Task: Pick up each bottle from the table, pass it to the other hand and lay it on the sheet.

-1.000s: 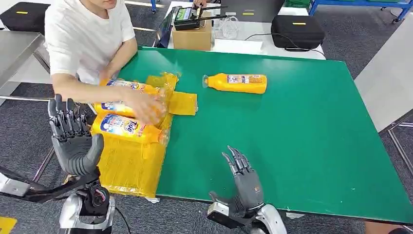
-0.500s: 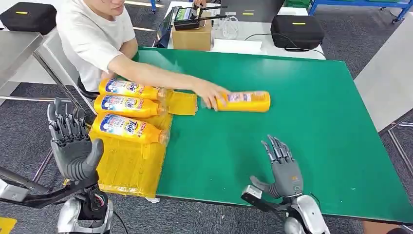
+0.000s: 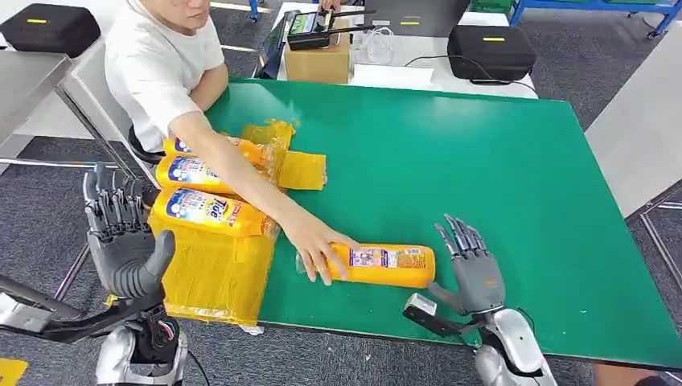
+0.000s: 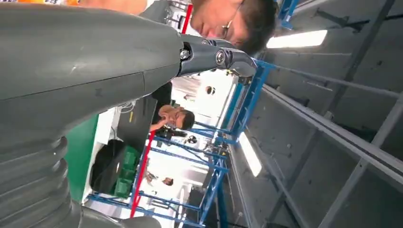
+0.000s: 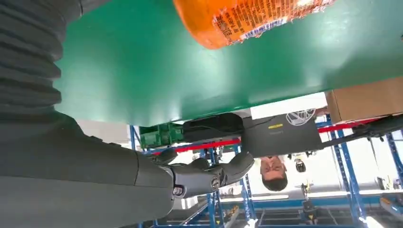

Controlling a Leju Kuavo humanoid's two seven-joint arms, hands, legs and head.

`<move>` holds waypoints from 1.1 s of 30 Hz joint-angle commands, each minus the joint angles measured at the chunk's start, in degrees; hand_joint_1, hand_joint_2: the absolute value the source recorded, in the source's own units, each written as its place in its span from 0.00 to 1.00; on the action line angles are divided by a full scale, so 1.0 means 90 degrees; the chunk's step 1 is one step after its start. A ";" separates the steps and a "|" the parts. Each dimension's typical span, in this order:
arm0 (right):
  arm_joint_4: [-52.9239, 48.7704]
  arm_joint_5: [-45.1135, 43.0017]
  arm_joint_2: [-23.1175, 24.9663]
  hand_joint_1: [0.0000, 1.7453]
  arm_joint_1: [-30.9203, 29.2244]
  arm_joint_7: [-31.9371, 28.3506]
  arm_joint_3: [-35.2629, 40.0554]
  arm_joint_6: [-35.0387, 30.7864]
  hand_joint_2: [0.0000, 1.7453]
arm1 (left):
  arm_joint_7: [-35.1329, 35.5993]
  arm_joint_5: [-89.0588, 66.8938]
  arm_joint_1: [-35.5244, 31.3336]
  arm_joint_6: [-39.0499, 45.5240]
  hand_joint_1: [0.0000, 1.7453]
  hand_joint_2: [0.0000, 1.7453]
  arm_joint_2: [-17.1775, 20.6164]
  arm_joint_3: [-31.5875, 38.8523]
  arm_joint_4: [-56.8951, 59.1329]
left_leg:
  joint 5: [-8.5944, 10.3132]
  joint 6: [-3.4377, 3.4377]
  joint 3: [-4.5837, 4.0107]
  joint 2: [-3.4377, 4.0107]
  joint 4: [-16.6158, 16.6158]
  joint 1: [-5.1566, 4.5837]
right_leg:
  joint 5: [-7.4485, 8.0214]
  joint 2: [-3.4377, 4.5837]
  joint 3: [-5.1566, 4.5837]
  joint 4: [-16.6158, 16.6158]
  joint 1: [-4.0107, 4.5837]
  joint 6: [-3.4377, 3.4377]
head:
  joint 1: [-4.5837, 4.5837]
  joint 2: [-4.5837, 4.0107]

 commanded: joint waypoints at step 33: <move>0.3274 -0.0309 0.1435 0.00 -0.1971 0.1292 0.1739 0.1042 1.00 | 0.0171 0.0039 -0.0152 0.0022 0.00 1.00 0.0054 -0.0014 0.0683 | -0.0002 0.0017 0.0028 0.0011 -0.0021 0.0006 | 0.0003 0.0016 0.0021 -0.0017 0.0013 -0.0033 | 0.0000 0.0000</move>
